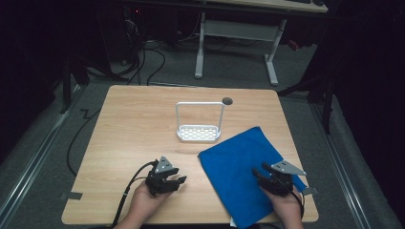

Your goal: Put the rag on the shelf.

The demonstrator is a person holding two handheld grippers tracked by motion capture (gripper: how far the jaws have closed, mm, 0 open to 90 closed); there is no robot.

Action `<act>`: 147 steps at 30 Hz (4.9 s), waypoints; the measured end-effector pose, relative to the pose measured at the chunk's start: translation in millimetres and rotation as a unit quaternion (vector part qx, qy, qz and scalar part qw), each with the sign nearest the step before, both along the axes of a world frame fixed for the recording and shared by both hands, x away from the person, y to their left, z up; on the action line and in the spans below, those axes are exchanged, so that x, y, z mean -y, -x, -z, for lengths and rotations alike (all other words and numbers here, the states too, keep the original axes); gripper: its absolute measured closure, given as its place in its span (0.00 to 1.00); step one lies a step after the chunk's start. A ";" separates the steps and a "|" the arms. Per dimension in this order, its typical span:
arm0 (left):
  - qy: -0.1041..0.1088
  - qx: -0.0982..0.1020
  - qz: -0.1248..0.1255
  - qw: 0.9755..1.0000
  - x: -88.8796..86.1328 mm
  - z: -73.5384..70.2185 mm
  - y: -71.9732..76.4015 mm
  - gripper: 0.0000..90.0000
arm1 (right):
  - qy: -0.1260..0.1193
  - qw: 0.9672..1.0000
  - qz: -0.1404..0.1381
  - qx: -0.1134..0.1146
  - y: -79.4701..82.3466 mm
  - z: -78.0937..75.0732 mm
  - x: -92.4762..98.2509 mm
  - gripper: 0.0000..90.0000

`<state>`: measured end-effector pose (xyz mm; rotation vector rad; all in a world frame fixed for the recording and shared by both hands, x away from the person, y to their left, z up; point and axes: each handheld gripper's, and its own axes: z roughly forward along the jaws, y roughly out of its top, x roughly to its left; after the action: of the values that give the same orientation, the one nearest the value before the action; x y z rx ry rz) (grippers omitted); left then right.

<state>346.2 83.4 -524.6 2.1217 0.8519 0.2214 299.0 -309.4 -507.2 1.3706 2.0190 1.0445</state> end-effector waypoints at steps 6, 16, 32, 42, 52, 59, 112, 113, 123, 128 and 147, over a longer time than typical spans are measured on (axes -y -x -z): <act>0.033 -0.012 -0.011 0.999 -1.7 -0.4 -8.2 0.57 | 0.007 1.000 -0.005 0.009 0.3 2.5 -3.4 0.54; 0.024 0.002 0.012 1.000 6.4 0.3 -2.9 0.49 | -0.008 0.999 0.011 0.029 -3.3 -1.0 8.1 0.55; 0.031 0.007 0.115 0.993 73.8 -9.1 20.7 0.78 | -0.008 0.999 0.026 0.032 -2.3 -6.6 18.0 0.75; -0.007 -0.008 0.172 0.985 125.9 -1.7 30.9 1.00 | -0.015 0.999 0.027 0.030 -1.0 -5.5 19.6 0.77; -0.009 -0.020 0.179 0.984 117.9 3.2 29.8 1.00 | -0.016 0.999 0.025 0.030 -0.6 -5.2 19.7 0.77; -0.013 -0.040 0.179 0.983 90.8 1.4 31.8 1.00 | -0.013 0.999 0.017 0.032 0.0 -5.6 19.0 0.78; 0.031 -0.034 0.042 0.998 1.0 7.6 -5.3 0.79 | 0.034 0.998 -0.016 -0.047 -29.3 21.2 -8.0 0.99; 0.032 -0.029 0.043 0.998 2.8 9.0 -4.9 0.80 | 0.033 0.998 -0.016 -0.047 -29.4 21.0 -7.8 0.99; 0.009 -0.034 0.051 0.998 -18.4 5.4 9.3 0.87 | 0.047 0.997 -0.045 -0.041 -22.7 21.3 -24.8 0.99; 0.015 -0.044 0.039 0.998 -32.7 5.6 12.8 0.87 | 0.036 0.996 -0.068 -0.044 -19.6 21.8 -32.8 0.98; 0.028 -0.065 0.028 0.997 -55.5 5.6 28.7 0.86 | 0.029 0.993 -0.105 -0.049 -16.7 21.7 -42.4 0.95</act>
<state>317.4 138.9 -530.2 2.1222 0.8613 0.0299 315.7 -267.0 -528.9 1.2210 2.2871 1.0155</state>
